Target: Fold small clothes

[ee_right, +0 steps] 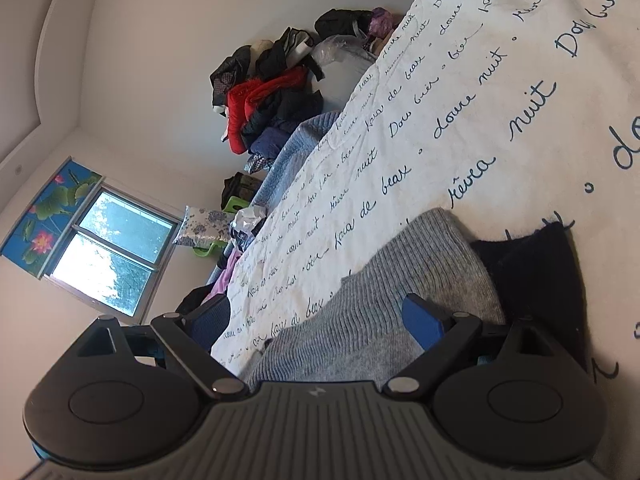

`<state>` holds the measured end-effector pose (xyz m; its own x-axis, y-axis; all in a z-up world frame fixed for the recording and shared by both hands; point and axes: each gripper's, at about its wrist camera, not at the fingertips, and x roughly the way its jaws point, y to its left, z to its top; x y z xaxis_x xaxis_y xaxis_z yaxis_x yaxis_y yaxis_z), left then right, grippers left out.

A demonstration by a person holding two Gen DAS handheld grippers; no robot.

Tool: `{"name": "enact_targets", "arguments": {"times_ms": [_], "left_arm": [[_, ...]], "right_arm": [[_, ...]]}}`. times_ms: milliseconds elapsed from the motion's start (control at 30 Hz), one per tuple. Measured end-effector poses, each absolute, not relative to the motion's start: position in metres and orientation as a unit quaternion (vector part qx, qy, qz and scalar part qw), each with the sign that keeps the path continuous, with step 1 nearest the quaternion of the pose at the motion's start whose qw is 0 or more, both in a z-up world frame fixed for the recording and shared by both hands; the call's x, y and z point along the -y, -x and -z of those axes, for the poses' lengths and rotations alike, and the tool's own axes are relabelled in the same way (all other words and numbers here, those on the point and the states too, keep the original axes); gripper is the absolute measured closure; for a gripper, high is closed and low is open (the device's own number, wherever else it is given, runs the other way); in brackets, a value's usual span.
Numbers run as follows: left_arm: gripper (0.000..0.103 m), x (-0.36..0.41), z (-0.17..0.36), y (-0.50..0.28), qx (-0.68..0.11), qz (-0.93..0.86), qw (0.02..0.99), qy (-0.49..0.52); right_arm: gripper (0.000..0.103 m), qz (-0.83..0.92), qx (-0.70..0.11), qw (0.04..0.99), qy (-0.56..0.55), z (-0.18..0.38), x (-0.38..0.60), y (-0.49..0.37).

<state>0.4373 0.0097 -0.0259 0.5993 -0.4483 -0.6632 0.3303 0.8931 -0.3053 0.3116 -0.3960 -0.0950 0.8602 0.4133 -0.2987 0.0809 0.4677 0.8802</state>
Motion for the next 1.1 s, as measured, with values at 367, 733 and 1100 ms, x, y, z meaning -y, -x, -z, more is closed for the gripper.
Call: {"name": "enact_targets", "arguments": {"times_ms": [367, 733, 1100], "left_arm": [[0.098, -0.068, 0.011, -0.449, -0.372, 0.119, 0.909, 0.142], [0.044, -0.03, 0.025, -0.431, -0.414, 0.228, 0.879, 0.061], [0.098, -0.02, 0.023, -0.437, -0.367, 0.196, 0.904, 0.096]], "right_arm": [[0.009, -0.099, -0.259, 0.833, -0.478, 0.096, 0.391, -0.309], [0.008, -0.127, -0.255, 0.851, -0.441, 0.068, 0.358, -0.296], [0.008, -0.14, -0.282, 0.855, -0.412, 0.063, 0.339, -0.285]]}}
